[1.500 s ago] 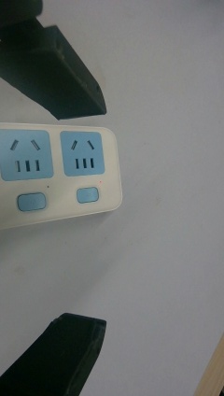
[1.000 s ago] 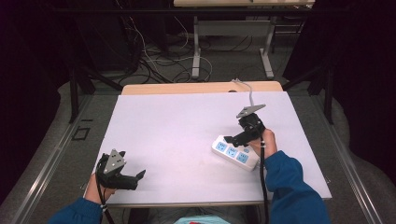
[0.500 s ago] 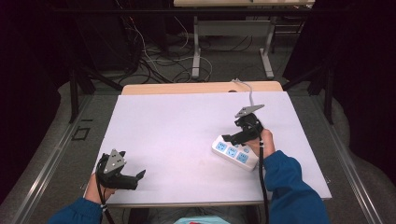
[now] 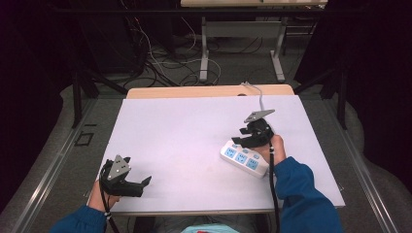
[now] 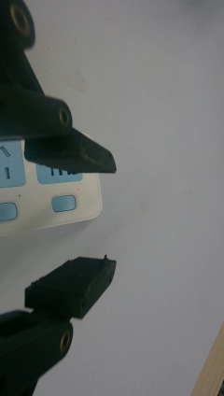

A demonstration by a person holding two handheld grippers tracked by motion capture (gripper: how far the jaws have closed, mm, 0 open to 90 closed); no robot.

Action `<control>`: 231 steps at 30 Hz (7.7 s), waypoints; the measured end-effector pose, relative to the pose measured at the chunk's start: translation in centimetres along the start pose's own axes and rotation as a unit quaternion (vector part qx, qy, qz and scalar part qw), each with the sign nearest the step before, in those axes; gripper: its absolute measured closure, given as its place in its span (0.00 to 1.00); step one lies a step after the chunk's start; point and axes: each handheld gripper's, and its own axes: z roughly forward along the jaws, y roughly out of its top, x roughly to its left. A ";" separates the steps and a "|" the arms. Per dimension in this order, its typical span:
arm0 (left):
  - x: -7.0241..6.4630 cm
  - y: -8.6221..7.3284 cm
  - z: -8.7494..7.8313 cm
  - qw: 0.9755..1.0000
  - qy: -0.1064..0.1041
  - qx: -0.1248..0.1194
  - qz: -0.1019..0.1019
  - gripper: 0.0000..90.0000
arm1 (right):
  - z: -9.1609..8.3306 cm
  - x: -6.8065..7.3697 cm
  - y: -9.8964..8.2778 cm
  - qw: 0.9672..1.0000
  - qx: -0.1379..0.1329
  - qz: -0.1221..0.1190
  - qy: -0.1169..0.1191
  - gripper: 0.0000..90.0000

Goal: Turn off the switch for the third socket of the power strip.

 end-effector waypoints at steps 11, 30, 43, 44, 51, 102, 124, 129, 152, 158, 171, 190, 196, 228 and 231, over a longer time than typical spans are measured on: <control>0.0 0.0 0.0 1.000 -0.005 0.002 -0.004 0.00 | 0.5 1.0 -0.1 1.000 0.011 -0.014 -0.010 0.99; 0.0 0.1 0.0 1.000 -0.002 0.003 0.004 0.00 | 1.7 1.7 -0.3 0.998 0.044 -0.013 -0.036 1.00; 0.0 0.0 0.0 1.000 -0.003 0.005 0.002 0.01 | 3.3 1.8 -0.7 0.996 0.071 -0.033 -0.047 1.00; 0.0 0.0 0.0 1.000 -0.003 0.005 0.002 0.01 | 3.2 1.8 -0.7 0.995 0.080 -0.037 -0.045 1.00; 0.0 0.1 0.1 1.000 -0.003 0.005 0.002 0.01 | 3.5 1.7 -1.0 0.996 0.081 -0.015 -0.042 1.00; -0.1 0.1 0.1 1.000 -0.001 0.006 0.002 0.01 | 3.5 1.4 -1.4 0.997 0.061 0.026 -0.038 1.00; -0.1 0.1 0.1 1.000 -0.002 0.005 0.003 0.01 | 3.6 1.4 -1.5 0.997 0.060 0.028 -0.040 1.00; 0.0 0.1 0.1 1.000 0.000 0.005 0.005 0.01 | 3.6 1.3 -1.6 0.997 0.060 0.025 -0.029 1.00; -0.1 0.1 0.1 1.000 -0.001 0.006 0.005 0.01 | 3.5 1.4 -1.5 0.997 0.064 0.022 -0.035 1.00; -0.1 0.1 0.1 1.000 -0.004 0.006 0.000 0.01 | 3.7 1.5 -1.5 0.997 0.059 0.011 -0.038 1.00; 0.0 0.1 0.1 1.000 0.001 0.005 0.008 0.01 | 3.7 1.6 -1.5 0.997 0.060 0.011 -0.042 1.00; 0.0 0.1 0.0 1.000 0.000 0.004 0.006 0.01 | 3.7 1.5 -1.5 0.997 0.060 0.010 -0.041 1.00; 0.0 0.1 0.0 1.000 0.000 0.004 0.006 0.01 | 3.6 1.6 -1.5 0.997 0.063 0.010 -0.042 1.00; -0.1 0.1 0.1 1.000 -0.001 0.005 0.007 0.01 | 3.7 1.7 -1.5 0.997 0.057 0.000 -0.046 1.00; 0.0 0.1 0.1 1.000 -0.001 0.004 0.006 0.01 | 3.7 1.7 -1.5 0.997 0.059 -0.004 -0.051 1.00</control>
